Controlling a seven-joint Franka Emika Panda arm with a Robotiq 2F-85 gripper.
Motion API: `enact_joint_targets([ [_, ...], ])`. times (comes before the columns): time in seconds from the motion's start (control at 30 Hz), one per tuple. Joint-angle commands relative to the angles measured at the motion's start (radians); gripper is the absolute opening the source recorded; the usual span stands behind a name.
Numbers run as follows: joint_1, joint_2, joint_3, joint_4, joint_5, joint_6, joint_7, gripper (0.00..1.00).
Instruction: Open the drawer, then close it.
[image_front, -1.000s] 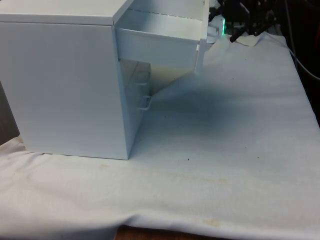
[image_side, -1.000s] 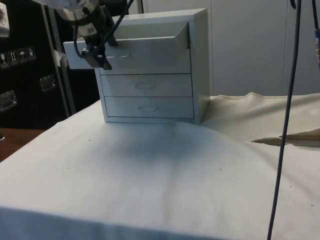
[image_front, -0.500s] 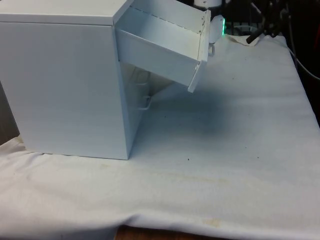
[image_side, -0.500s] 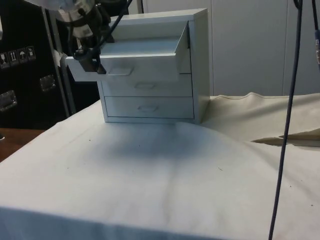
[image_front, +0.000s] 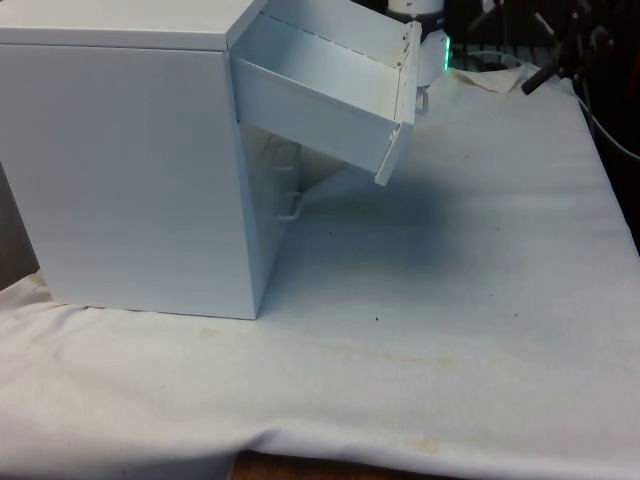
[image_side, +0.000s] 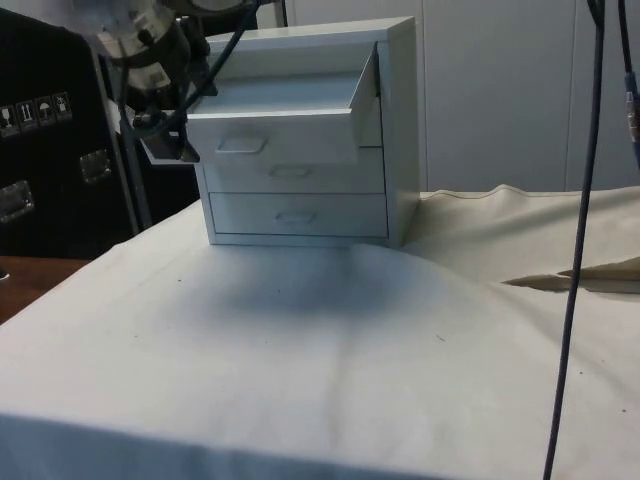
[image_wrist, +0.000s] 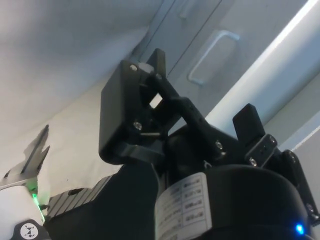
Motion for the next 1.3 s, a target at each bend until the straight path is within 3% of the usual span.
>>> enact_joint_targets([
  [0.0,-0.003,0.004,0.004,0.003,0.013,0.002,0.002,1.0],
  [0.17,-0.01,0.005,0.002,-0.008,0.01,0.014,0.005,1.0],
  [0.2,-0.005,0.005,0.001,-0.003,0.004,0.0,0.007,1.0],
  [0.23,-0.013,0.005,0.002,-0.011,0.011,0.018,0.005,1.0],
  [0.6,-0.013,0.005,0.001,-0.012,0.006,0.015,0.007,1.0],
  [0.77,-0.013,0.006,0.0,-0.011,0.005,0.013,0.007,0.72],
  [0.8,-0.013,0.005,0.0,-0.011,0.006,0.014,0.007,0.72],
  [0.9,-0.013,0.006,0.0,-0.011,0.005,0.013,0.007,0.57],
  [0.93,-0.013,0.006,0.0,-0.011,0.005,0.013,0.007,0.46],
  [1.13,-0.013,0.006,0.0,-0.011,0.005,0.012,0.008,0.13],
  [1.2,-0.013,0.006,0.0,-0.011,0.005,0.013,0.008,0.08],
  [1.23,-0.019,0.008,-0.003,-0.017,0.004,0.024,0.005,0.0],
  [1.27,-0.022,0.009,-0.005,-0.019,0.004,0.028,0.005,0.0],
])
